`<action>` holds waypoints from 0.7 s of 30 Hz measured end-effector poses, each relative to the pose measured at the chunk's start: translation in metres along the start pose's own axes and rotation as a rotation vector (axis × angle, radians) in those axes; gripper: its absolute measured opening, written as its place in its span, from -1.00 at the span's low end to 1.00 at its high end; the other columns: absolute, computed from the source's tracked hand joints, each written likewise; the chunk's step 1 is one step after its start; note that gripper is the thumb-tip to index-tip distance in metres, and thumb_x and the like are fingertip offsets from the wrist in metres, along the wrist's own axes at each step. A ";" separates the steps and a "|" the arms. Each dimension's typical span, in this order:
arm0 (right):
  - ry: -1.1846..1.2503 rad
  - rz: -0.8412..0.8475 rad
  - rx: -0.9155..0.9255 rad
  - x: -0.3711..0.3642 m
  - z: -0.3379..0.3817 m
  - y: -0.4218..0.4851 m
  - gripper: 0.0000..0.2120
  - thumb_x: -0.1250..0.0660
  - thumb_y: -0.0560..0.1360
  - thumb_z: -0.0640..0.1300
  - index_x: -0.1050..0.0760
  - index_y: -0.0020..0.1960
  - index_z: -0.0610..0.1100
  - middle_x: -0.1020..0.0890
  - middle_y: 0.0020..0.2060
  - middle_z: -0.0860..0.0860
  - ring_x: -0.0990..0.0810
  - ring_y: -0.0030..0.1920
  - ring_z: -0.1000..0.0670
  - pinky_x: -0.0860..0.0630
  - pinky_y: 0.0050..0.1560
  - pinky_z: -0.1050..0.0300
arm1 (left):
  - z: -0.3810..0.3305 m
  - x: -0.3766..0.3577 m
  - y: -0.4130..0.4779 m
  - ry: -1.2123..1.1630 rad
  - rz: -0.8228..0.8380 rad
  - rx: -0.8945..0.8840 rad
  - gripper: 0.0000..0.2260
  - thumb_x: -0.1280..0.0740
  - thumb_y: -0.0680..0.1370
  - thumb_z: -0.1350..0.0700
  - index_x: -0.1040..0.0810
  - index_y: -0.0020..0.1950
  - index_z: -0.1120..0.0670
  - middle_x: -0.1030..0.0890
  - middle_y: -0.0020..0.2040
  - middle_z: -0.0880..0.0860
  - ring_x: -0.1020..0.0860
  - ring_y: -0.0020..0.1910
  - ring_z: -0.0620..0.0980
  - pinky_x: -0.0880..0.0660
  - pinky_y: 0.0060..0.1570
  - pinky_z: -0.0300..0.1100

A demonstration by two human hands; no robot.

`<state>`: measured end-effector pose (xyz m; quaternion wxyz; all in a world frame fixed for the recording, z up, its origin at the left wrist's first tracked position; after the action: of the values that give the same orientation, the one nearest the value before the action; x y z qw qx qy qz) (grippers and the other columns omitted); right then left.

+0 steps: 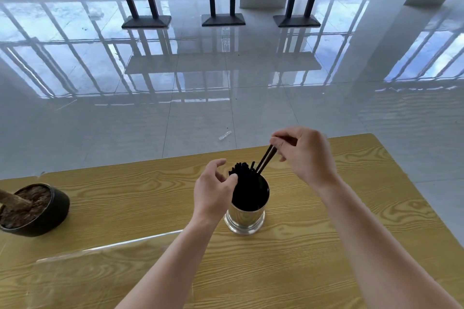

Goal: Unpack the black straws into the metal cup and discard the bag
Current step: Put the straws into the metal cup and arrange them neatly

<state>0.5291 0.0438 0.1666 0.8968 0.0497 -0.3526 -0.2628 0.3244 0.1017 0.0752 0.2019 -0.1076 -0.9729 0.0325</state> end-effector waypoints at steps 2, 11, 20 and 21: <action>0.016 -0.046 0.016 0.021 0.008 0.002 -0.89 -0.50 0.49 -0.08 -0.70 0.01 -0.06 -0.65 -0.36 0.23 -0.65 -0.45 0.20 -0.55 -0.36 0.42 | -0.002 0.005 -0.006 -0.006 -0.051 -0.027 -0.71 -0.41 0.48 0.13 -0.57 0.18 -0.08 -0.53 -0.33 -0.07 -0.52 -0.34 -0.17 -0.51 -0.17 -0.21; 0.424 -0.368 0.014 0.085 0.029 -0.021 -0.95 -0.50 0.46 0.03 -0.69 -0.10 0.18 -0.74 -0.30 0.11 -0.74 -0.35 0.04 -0.69 -0.24 0.11 | -0.049 -0.003 -0.043 -0.189 0.135 -0.138 -0.86 -0.42 0.56 0.07 -0.69 -0.19 -0.03 -0.64 -0.38 -0.09 -0.59 -0.33 -0.16 -0.54 -0.28 -0.23; 0.791 -0.450 -0.299 0.004 -0.002 -0.092 -0.88 -0.50 0.47 -0.23 -0.73 -0.06 -0.02 -0.76 -0.20 -0.06 -0.76 -0.24 -0.11 -0.69 -0.17 0.11 | -0.075 -0.028 -0.039 -0.983 0.276 0.388 -0.60 -0.30 0.61 -0.10 -0.56 0.06 0.27 -0.48 -0.34 0.06 -0.36 -0.49 -0.08 -0.32 -0.54 -0.24; 0.848 -0.440 -0.352 -0.003 -0.006 -0.098 -0.86 -0.50 0.46 -0.26 -0.74 -0.07 -0.05 -0.76 -0.17 -0.08 -0.77 -0.21 -0.14 -0.69 -0.15 0.11 | -0.074 -0.026 -0.036 -0.997 0.266 0.390 -0.61 -0.30 0.62 -0.06 -0.57 0.15 0.28 -0.48 -0.35 0.04 -0.35 -0.48 -0.09 -0.31 -0.53 -0.25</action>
<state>0.4884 -0.0392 0.1332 0.8792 0.0734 0.1107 -0.4576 0.3699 0.0620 0.1365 -0.2731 -0.1620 -0.9046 0.2843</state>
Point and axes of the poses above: each hand's wrist, its own y-axis towards the middle knuckle, its own x-axis out of the back of the hand, z = x × y, the point moved 5 cm from there along y, towards the middle knuckle
